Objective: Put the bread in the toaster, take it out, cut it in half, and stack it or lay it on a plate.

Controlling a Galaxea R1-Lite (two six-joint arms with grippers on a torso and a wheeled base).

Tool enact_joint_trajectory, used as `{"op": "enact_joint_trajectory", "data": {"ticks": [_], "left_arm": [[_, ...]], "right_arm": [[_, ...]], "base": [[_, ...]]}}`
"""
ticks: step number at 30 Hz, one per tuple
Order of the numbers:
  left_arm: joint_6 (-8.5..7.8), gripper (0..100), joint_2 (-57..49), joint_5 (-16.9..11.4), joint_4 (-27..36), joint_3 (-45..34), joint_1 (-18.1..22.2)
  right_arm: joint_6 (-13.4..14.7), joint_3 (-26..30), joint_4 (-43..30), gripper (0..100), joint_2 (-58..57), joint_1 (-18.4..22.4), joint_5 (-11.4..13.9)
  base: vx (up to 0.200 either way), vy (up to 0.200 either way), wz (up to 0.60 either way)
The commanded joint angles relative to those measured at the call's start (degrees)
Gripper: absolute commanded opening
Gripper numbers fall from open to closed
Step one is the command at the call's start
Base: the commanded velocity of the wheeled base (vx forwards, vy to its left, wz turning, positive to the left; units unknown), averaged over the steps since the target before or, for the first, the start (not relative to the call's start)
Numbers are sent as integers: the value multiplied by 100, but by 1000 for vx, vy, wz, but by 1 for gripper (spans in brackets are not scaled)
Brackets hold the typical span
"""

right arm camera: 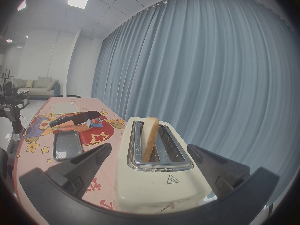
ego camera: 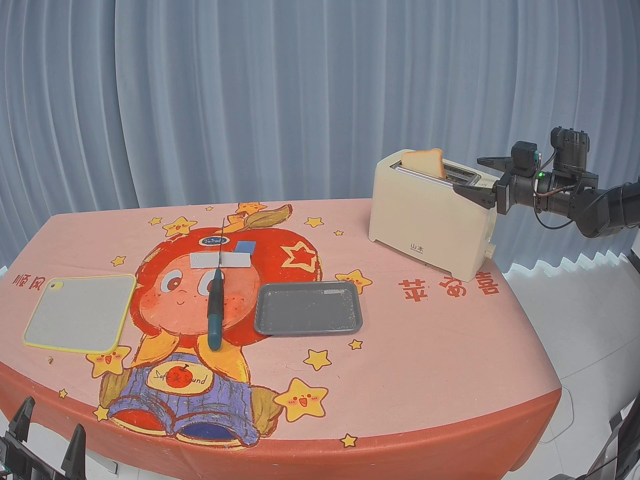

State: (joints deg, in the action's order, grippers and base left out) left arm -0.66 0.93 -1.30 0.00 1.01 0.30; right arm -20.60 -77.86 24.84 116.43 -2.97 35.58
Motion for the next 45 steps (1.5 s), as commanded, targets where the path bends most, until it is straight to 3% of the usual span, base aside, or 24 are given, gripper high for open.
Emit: {"op": "enact_joint_trajectory", "data": {"ticks": [1, 13, 16, 21, 24, 25, 26, 30, 35, 38, 42, 45], "left_arm": [[4, 100, -31, -1, 0, -101, 5], [-4, 100, -31, -1, 0, -101, -4], [-4, 100, -31, -1, 0, -101, 5], [-4, 100, -31, -1, 0, -101, 5], [-4, 100, -31, -1, 0, -101, 5], [4, 100, -31, -1, 0, -101, 5], [-4, 100, -31, -1, 0, -101, -4], [-4, 100, -31, -1, 0, -101, -4], [13, 100, -31, -1, 0, -101, -4], [22, 100, -31, -1, 0, -101, 5], [22, 100, -31, -1, 0, -101, -4], [13, 100, -31, -1, 0, -101, 5]], "right_arm": [[4, -10, 3, 100, -59, -1, 1], [74, 148, 12, 100, -437, 16, -16], [135, 544, 12, 100, -780, -1, -104], [548, 1177, 73, 100, -1316, -168, -456], [601, 1229, 73, 100, -1360, -186, -500], [1032, 1625, 73, 100, -1694, -309, -807], [1146, 1730, 73, 100, -1773, -335, -860], [1506, 2091, 73, 100, -2028, -502, -966], [2174, 2750, 82, 100, -2476, -915, -992], [2368, 3022, 91, 100, -2705, -1100, -992], [2421, 3172, 108, 100, -2898, -1118, -1062], [2438, 3295, 108, 100, -3048, -1091, -1361]], "base": [[0, 0, 0], [0, 0, 0], [0, 0, 0], [0, 0, 0], [0, 0, 0], [0, 0, 0], [0, 0, 0], [0, 0, 0], [0, 0, 0], [0, 0, 0], [0, 0, 0], [0, 0, 0]]}}
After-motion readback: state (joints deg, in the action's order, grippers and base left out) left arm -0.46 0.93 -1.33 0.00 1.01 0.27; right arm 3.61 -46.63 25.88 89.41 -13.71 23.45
